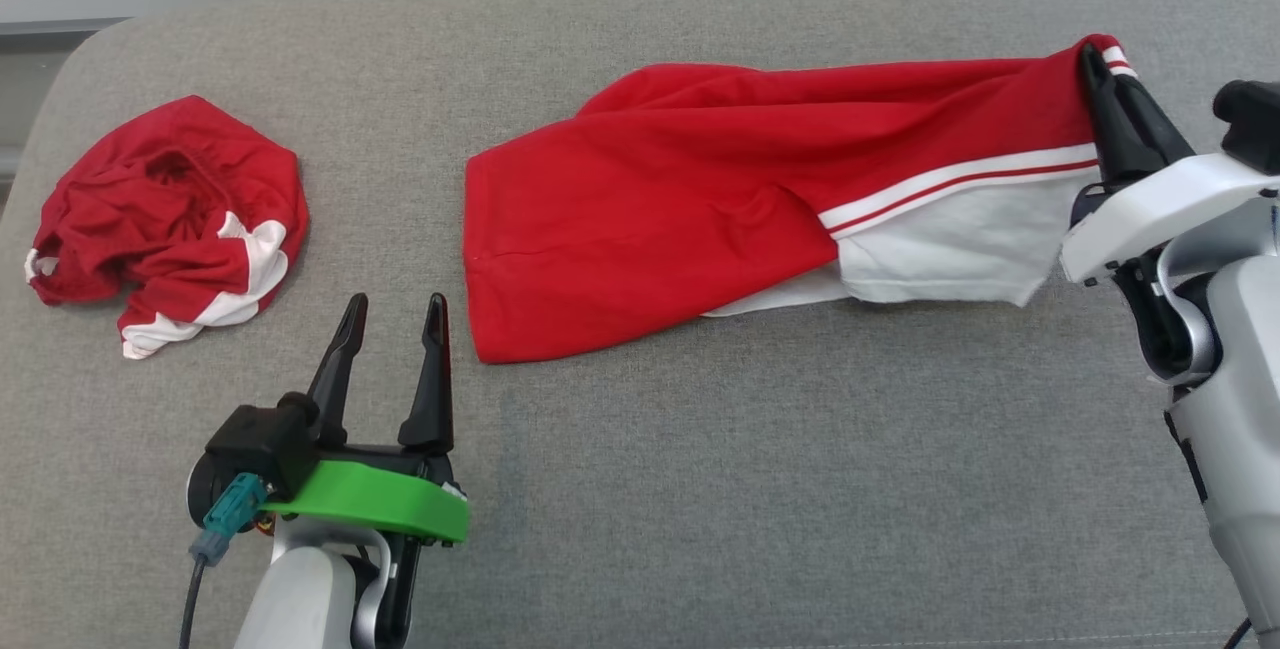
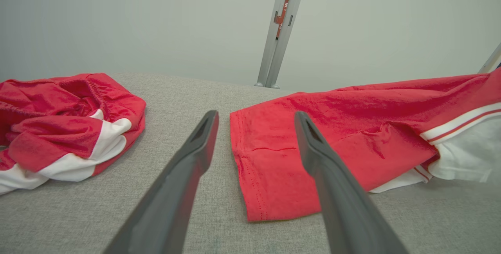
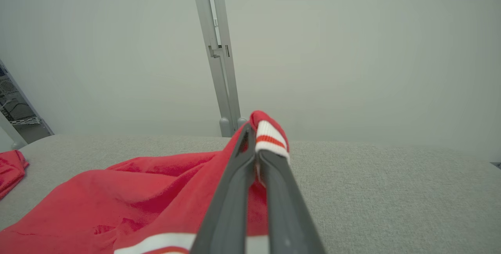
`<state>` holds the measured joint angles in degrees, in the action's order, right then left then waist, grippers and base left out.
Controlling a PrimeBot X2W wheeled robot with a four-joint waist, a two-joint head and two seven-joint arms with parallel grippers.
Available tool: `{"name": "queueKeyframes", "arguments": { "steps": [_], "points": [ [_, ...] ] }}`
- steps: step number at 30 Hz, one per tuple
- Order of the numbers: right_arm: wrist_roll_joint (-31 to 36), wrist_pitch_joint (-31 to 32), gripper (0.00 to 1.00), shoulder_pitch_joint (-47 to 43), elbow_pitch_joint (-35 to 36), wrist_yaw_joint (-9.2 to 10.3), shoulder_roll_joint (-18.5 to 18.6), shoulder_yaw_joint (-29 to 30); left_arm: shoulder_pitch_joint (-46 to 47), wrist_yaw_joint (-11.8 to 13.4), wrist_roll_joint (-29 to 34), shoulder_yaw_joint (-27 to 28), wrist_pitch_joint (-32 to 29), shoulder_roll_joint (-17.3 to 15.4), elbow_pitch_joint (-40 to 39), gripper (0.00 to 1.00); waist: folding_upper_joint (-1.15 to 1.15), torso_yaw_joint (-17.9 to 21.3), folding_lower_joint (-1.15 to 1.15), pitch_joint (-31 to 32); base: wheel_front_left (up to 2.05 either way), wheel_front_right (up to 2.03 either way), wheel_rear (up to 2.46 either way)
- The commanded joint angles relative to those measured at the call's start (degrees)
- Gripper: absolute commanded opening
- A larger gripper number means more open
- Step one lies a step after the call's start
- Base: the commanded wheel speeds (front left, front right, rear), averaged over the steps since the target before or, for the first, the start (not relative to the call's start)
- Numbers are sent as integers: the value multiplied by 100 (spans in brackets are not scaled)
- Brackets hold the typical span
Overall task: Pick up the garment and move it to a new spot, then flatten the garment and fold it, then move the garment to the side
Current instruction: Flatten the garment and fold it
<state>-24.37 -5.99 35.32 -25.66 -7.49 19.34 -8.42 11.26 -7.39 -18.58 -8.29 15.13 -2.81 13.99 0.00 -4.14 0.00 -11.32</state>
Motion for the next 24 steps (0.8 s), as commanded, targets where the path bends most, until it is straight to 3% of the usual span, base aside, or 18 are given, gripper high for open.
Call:
{"name": "queueKeyframes", "arguments": {
  "steps": [1, 5, 8, 16, 17, 18, 19, 24],
  "points": [
    [-21, 120, 0, -178, 203, -1, -38, 161, -31, -11, 9, -7, 3, -16, 8, 100, 0, -20, 0, 13, 0, 0, 0],
    [-59, 702, 0, -699, 934, -2, -291, 809, -2, -11, -44, -38, 2, -17, 0, 100, 0, -104, 0, 8, 0, 0, 0],
    [321, 1017, 0, -983, 1206, -1, -341, 1180, -1, -12, -48, -75, 3, -16, -7, 100, 0, -145, 0, -33, 0, 0, 0],
    [1171, 954, 0, -509, 328, -2, -313, 1459, 180, -12, 49, -182, 3, -17, -58, 100, 0, -348, 0, -292, 0, 0, 0],
    [1374, 830, 24, -401, 132, -1, -225, 1405, 201, -12, 48, -192, 2, -17, -60, 100, 0, -378, 0, -324, 0, 0, 0],
    [1478, 759, 91, -332, -61, 1, -201, 1378, 217, -12, 48, -204, 3, -17, -61, 100, 0, -406, 0, -344, 0, 0, 0],
    [1595, 679, 100, -245, -290, 1, -193, 1387, 235, -12, 38, -233, 2, -16, -61, 100, 0, -446, 0, -361, 0, 0, 0],
    [1954, 572, 100, 97, -1151, 1, -122, 1436, 271, -12, 6, -275, 3, -17, -50, 100, 0, -551, 0, -369, 0, 0, 0]
  ]
}}
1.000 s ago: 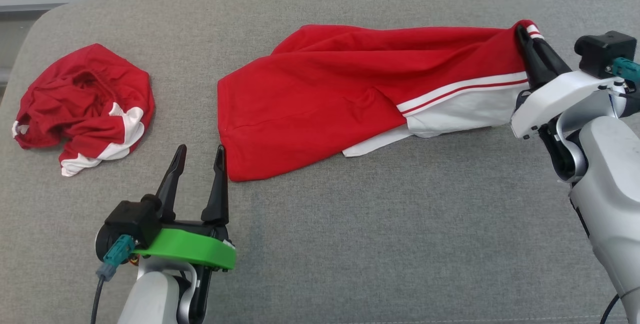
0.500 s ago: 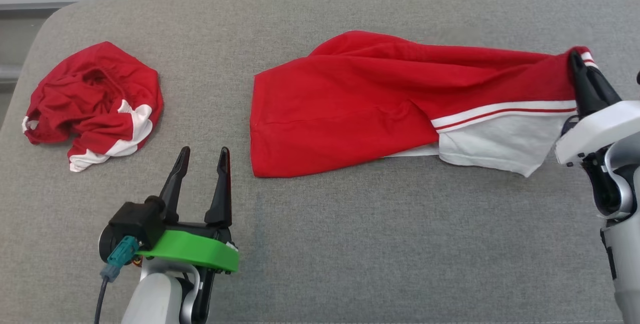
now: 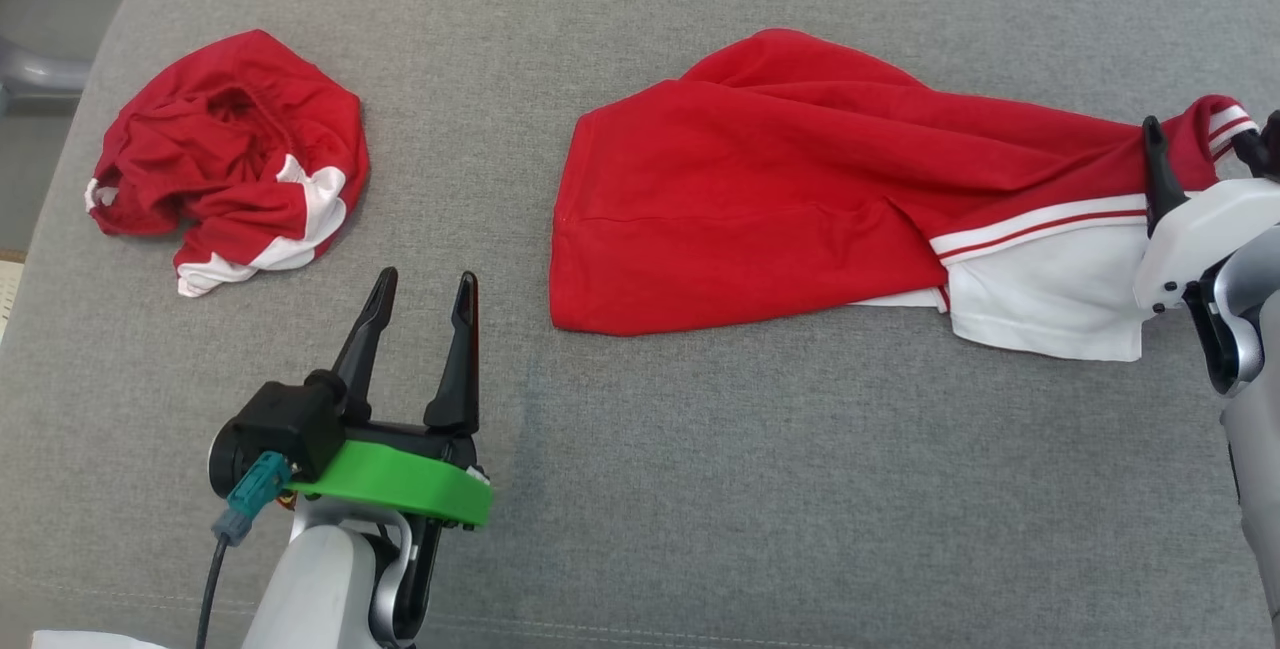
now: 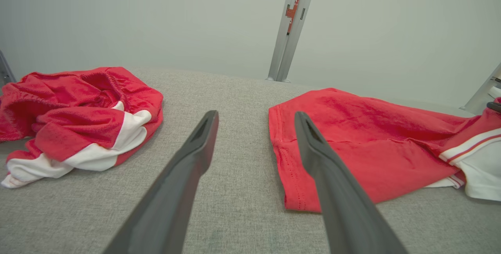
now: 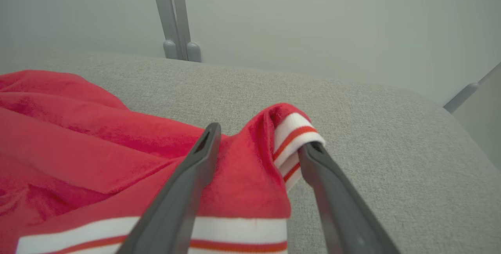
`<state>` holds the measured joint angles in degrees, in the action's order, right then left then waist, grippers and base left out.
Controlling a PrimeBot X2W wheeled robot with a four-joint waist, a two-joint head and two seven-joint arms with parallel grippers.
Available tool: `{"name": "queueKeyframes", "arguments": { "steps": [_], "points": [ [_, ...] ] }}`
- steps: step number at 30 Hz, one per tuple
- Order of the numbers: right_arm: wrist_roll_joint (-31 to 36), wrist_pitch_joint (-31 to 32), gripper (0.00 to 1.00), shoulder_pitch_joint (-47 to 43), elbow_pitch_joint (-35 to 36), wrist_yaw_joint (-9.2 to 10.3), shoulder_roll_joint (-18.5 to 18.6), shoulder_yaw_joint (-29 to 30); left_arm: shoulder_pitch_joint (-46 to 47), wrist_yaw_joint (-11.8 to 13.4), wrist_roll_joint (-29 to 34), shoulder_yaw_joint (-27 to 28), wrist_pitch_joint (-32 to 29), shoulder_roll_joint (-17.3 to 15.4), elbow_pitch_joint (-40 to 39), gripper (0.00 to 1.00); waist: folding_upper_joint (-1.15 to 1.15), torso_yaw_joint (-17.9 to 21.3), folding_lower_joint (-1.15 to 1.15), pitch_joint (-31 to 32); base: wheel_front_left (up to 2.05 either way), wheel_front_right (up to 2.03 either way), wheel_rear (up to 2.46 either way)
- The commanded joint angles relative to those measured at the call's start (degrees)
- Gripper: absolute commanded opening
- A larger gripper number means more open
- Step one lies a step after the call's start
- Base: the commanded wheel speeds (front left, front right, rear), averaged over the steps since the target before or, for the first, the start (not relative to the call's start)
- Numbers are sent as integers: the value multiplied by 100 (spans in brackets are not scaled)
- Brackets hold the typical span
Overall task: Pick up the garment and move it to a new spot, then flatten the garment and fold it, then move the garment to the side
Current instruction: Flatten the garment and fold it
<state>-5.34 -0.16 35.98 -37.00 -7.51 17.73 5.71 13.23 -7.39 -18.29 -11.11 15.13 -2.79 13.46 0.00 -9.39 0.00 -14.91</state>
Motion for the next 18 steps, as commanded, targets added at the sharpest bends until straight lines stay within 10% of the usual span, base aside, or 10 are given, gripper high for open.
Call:
{"name": "queueKeyframes", "arguments": {
  "steps": [1, 18],
  "points": [
    [99, 51, 100, 42, -166, 3, 38, 78, 59, -12, -20, 19, 3, -19, 3, 100, 0, -24, 0, 4, 0, 0, 0],
    [527, -204, 100, -1093, 645, 2, -559, 718, -350, -12, 44, 479, 3, -19, 36, 100, 0, 583, 0, 505, 0, 0, 0]
  ]
}}
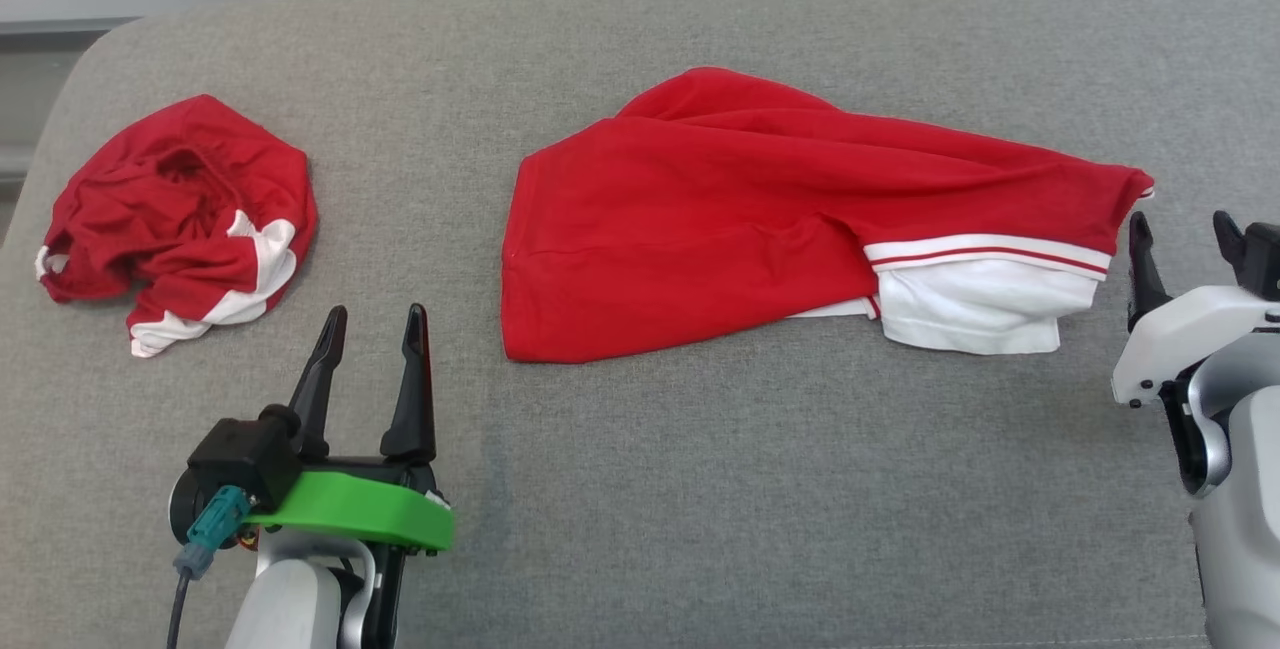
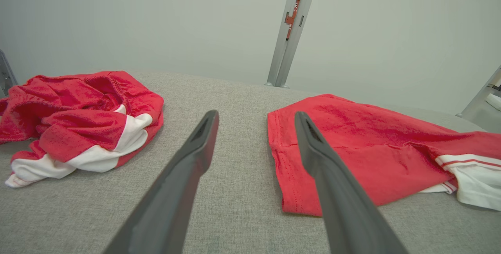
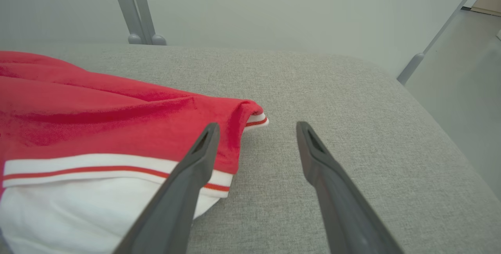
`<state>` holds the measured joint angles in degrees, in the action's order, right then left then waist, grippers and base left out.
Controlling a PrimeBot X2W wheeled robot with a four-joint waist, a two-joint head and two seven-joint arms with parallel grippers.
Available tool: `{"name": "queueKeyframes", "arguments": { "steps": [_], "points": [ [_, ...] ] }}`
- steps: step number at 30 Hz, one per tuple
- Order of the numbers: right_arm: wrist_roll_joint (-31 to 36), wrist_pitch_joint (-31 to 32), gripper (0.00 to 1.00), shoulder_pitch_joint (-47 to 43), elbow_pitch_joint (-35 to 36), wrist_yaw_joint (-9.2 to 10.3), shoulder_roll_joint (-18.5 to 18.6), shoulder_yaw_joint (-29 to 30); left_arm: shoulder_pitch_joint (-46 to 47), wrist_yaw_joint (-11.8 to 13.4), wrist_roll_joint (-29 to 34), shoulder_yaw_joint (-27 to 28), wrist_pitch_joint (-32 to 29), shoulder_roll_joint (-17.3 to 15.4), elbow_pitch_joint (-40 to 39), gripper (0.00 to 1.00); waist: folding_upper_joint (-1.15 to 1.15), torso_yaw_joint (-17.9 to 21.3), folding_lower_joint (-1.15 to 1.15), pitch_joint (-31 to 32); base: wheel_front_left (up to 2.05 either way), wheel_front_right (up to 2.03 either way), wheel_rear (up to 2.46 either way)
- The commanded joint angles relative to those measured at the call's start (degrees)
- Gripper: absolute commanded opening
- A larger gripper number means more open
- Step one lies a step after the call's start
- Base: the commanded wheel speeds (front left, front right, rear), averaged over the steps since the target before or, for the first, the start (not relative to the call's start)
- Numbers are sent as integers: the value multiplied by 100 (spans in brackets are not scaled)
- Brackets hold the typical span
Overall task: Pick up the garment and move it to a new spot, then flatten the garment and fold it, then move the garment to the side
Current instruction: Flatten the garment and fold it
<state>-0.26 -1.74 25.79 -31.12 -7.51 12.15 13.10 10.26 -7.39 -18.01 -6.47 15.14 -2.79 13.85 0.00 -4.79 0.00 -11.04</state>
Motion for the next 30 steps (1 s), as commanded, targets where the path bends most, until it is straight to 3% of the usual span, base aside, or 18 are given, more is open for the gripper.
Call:
{"name": "queueKeyframes", "arguments": {
  "steps": [1, 13, 21, 30],
  "points": [
    [0, -94, 100, -184, 225, 3, -60, -71, -58, -12, 20, 18, 2, -19, 4, 100, 0, 146, 0, 142, 0, 0, 0],
    [-314, -712, 100, -1487, 1710, 3, -648, -923, -319, -12, 119, 94, 2, -20, 50, 100, 0, 297, 0, 451, 0, 0, 0],
    [-577, -798, 100, -2054, 1899, 2, -866, -957, -538, -12, 268, 134, 1, -19, 62, 100, 0, 200, 0, 738, 0, 0, 0],
    [-667, -755, 100, -2074, 1939, 2, -913, -1053, -777, -12, 229, 175, 2, -19, 186, 100, 0, 121, 0, 937, 0, 0, 0]
  ]
}}
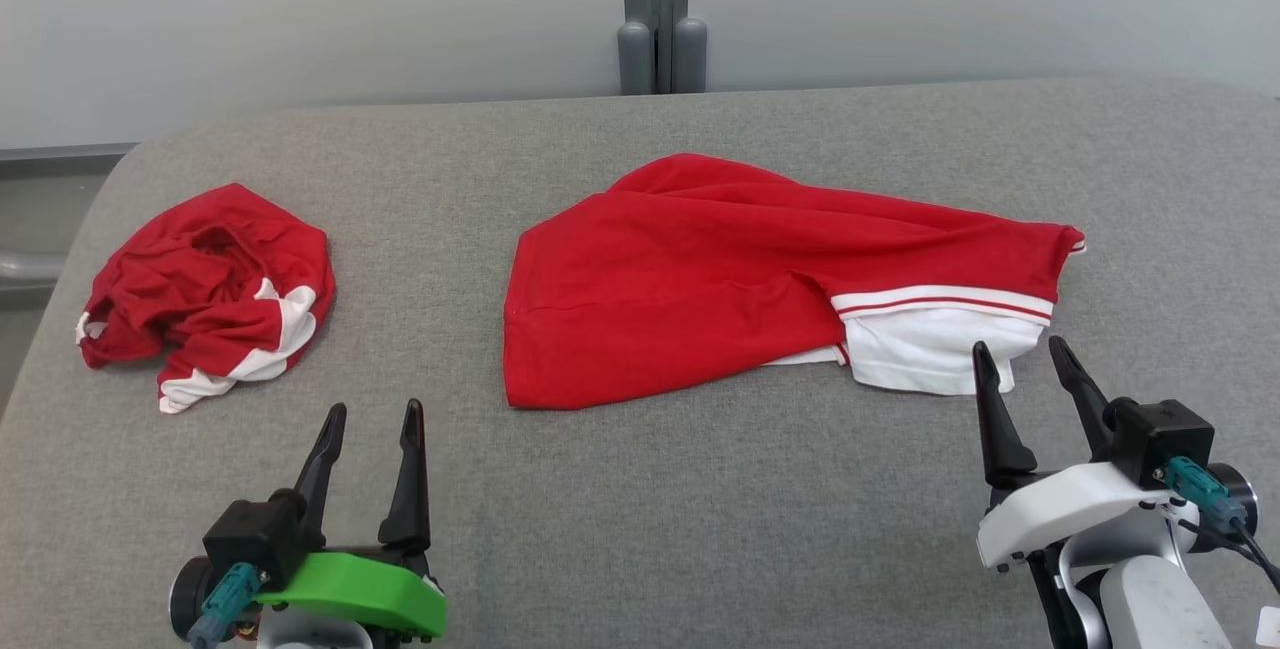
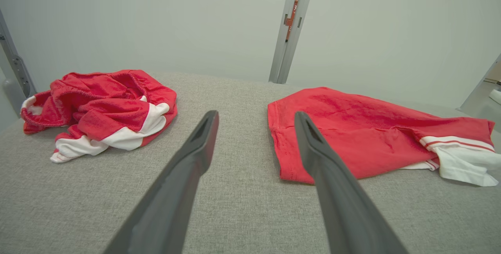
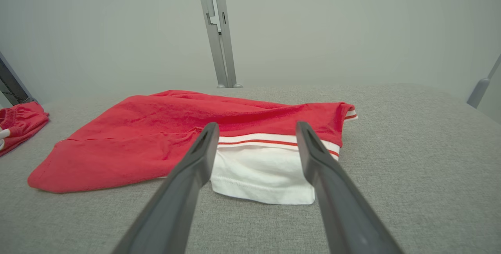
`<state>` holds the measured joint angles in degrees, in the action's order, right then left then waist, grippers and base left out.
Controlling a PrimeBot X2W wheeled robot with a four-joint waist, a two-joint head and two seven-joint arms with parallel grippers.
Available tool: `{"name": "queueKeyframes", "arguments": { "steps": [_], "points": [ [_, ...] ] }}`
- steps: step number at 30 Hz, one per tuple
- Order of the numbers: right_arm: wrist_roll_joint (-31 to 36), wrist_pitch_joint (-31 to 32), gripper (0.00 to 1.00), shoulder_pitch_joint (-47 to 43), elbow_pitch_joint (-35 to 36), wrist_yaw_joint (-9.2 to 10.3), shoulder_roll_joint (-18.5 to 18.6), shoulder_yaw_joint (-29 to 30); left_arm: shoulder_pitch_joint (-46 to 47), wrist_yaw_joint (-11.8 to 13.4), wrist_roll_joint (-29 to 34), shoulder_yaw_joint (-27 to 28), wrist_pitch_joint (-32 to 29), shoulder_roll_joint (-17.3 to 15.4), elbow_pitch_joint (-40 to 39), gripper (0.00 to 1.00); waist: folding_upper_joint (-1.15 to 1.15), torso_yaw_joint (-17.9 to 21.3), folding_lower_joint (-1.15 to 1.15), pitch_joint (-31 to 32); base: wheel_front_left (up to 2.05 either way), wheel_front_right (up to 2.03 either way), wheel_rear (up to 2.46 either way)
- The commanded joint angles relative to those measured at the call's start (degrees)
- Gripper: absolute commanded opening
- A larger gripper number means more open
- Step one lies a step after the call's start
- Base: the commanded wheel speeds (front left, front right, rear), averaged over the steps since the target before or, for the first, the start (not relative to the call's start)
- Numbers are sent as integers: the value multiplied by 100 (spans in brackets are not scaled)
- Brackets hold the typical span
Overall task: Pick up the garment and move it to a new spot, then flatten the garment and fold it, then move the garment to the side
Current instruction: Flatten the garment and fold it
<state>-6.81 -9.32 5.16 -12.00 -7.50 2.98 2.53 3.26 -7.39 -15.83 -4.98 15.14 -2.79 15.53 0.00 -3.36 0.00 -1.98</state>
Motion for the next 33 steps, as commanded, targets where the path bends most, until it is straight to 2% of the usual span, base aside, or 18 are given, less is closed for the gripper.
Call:
{"name": "queueKeyframes", "arguments": {
  "steps": [1, 17, 20, 24, 29, 33],
  "points": [
    [-14, 13, 100, -3, 39, 1, 1, 9, -92, -12, -7, 37, 2, -19, 25, 100, 0, -29, 0, 43, 0, 0, 0],
    [-246, 240, 100, 15, 18, 1, -7, 115, 17, -12, -12, 48, 2, -19, 116, 100, 0, 11, 0, -121, 0, 0, 0],
    [-264, 607, 100, 206, -25, 1, -4, 275, 335, 43, -322, 17, 1, -17, 463, 100, 0, 45, 0, -250, 0, 0, 0],
    [-245, 1383, 100, 473, -94, 0, -3, 617, 860, 143, -400, -255, -55, -17, 1012, 100, 0, 90, 0, -470, 0, 0, 0],
    [12, 2149, 100, 942, -241, 0, -1, 909, 1781, 250, -467, -608, -588, -21, 1740, 100, 0, 189, 0, -893, 0, 0, 0],
    [98, 2559, 100, 1351, -639, 0, -5, 1050, 2451, 303, -708, -865, -1001, -21, 2227, 100, 0, 266, 0, -1212, 0, 0, 0]
  ]
}}
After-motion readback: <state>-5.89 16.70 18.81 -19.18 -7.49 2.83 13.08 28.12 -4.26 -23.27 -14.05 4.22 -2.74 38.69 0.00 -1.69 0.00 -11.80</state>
